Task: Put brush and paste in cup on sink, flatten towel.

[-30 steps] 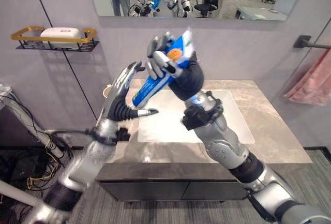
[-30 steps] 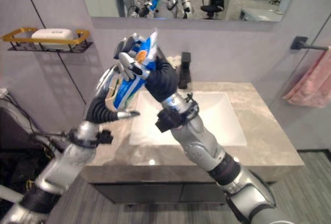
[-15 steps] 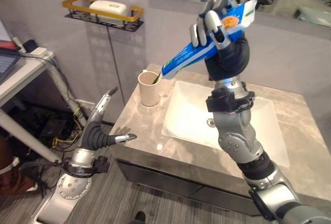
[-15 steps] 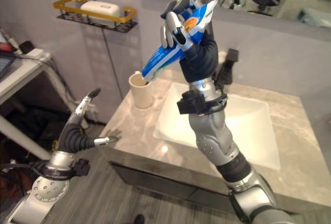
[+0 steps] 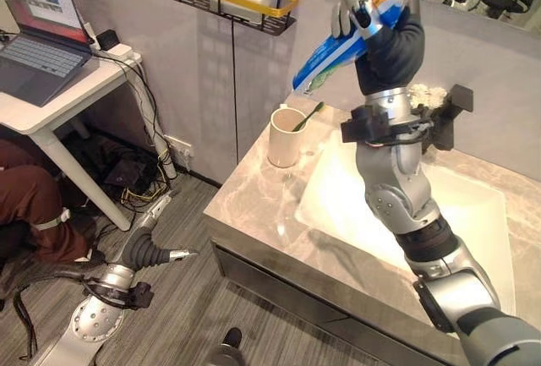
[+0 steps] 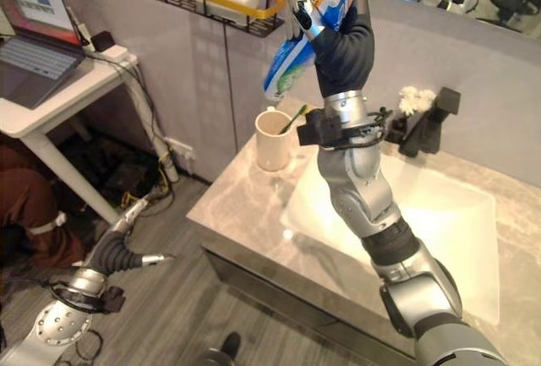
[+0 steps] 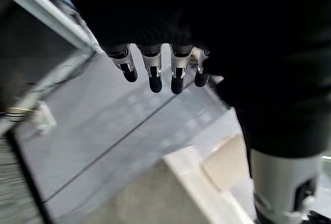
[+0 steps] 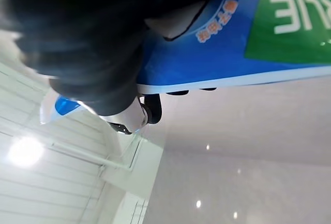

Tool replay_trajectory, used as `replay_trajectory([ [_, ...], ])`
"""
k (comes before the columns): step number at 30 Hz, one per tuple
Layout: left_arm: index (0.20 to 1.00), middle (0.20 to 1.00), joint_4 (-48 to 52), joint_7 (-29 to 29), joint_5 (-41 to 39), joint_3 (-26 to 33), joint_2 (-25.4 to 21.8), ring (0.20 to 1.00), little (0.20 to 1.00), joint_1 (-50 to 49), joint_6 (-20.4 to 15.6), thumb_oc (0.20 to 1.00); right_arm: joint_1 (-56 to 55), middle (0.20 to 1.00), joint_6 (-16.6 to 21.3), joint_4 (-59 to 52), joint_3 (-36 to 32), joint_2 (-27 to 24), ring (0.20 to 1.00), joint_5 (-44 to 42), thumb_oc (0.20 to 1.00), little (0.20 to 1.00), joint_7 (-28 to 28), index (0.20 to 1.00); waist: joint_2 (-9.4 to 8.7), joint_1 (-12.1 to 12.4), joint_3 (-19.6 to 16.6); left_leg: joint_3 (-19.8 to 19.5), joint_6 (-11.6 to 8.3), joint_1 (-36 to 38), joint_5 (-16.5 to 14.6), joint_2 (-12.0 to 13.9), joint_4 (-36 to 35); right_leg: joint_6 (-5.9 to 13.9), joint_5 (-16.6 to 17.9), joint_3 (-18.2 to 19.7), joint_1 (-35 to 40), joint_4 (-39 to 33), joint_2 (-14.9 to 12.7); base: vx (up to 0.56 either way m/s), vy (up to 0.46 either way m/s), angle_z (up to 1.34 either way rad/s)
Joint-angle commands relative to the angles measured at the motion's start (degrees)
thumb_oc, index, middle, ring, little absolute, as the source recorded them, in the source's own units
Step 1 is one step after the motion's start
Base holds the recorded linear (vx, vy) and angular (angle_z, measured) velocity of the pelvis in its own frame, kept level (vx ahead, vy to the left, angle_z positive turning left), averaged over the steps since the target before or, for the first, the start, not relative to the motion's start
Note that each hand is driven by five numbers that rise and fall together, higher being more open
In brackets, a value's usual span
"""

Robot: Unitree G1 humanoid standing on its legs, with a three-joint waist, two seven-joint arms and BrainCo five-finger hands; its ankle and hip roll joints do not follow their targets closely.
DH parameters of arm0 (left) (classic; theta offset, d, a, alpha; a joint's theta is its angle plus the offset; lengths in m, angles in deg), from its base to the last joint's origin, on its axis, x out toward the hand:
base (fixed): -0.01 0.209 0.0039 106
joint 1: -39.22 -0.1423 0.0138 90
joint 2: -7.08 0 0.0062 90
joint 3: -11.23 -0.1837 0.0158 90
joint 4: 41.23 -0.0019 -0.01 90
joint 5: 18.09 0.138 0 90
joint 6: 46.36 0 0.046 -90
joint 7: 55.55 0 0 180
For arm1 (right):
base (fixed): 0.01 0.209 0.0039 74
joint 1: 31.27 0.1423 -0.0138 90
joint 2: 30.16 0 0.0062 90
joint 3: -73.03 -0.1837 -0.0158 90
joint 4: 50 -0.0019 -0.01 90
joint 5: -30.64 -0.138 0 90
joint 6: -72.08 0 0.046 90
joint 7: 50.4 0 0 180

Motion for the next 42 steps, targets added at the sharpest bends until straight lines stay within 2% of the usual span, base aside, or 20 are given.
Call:
replay_trajectory([
  [1, 1.0, 1.0, -1.6, 3.5, -6.8, -0.8, -1.9, 1.0, 1.0, -2.8, -0.2, 1.0, 5.6, 0.2, 1.4, 0.8, -1.3, -2.8, 0.2, 3.2, 0.2, 0.2, 1.2, 0.2, -1.75, 0.7, -2.1, 1.3, 0.44, -2.4, 1.3, -0.4, 0.4, 2.23, 3.3, 0.1, 1.0, 0.2, -3.4, 0.0, 0.0, 0.0],
  [2, 1.0, 1.0, -3.0, 4.8, -11.2, -0.8, -0.3, 1.0, 1.0, -4.2, 0.5, 1.0, 5.5, 0.2, 0.6, 2.7, -1.3, -3.1, 0.2, 4.9, 0.2, 0.2, 2.0, 0.2, -1.78, 1.1, -1.9, 1.3, 0.42, -2.3, 1.0, -0.4, 0.4, 2.25, 3.1, 0.1, 1.2, 0.2, -3.2, 0.0, 0.0, 0.0],
  [9, 1.0, 1.0, -3.8, 7.9, -15.9, -0.4, 1.2, 1.0, 1.0, -6.2, 1.7, 1.0, 4.0, 0.2, 0.0, 7.5, -2.1, -3.1, 0.2, 2.2, 0.2, 0.2, 1.2, 0.2, -1.96, 2.0, -1.5, 0.6, 0.78, -3.1, 1.4, -0.6, 0.4, 2.39, 3.5, -0.2, 0.6, 0.1, -3.3, 0.0, 0.0, 0.0],
  [20, 1.0, 1.0, -3.6, 8.6, -16.4, -1.4, 0.5, 1.0, 1.0, -5.1, 1.8, 1.0, 8.2, 0.2, -0.5, 13.2, -2.3, -2.7, 0.2, 2.3, 0.2, 0.2, 2.8, 0.2, -2.33, 3.6, -0.8, 0.3, 1.14, -4.0, 1.4, -1.1, 0.4, 2.65, 3.7, 0.0, -0.1, 0.1, -3.4, 0.0, 0.0, 0.0],
  [28, 1.0, 1.0, -3.6, 8.7, -17.4, -0.5, 0.7, 1.0, 1.0, -5.0, 2.1, 1.0, 10.6, 0.2, -0.3, 13.6, -3.2, -4.4, 0.2, 3.1, 0.2, 0.2, 3.9, 0.2, -2.83, 4.8, 0.0, -0.5, 1.11, -4.7, 1.2, -1.4, 0.4, 2.7, 3.3, -0.5, -0.4, 0.1, -3.4, 0.0, 0.0, 0.0],
  [42, 1.0, 1.0, -3.5, 8.8, -18.2, -0.2, 1.5, 1.0, 1.0, -4.6, 2.3, 1.0, 10.8, 0.2, -1.1, 13.6, -2.6, -5.3, 0.2, 3.3, 0.2, 0.2, 3.0, 0.2, -2.96, 5.2, 1.0, -0.7, 1.47, -5.8, 1.5, -2.0, 0.4, 2.93, 3.6, -0.7, -1.1, 0.1, -3.9, 0.0, 0.0, 0.05],
])
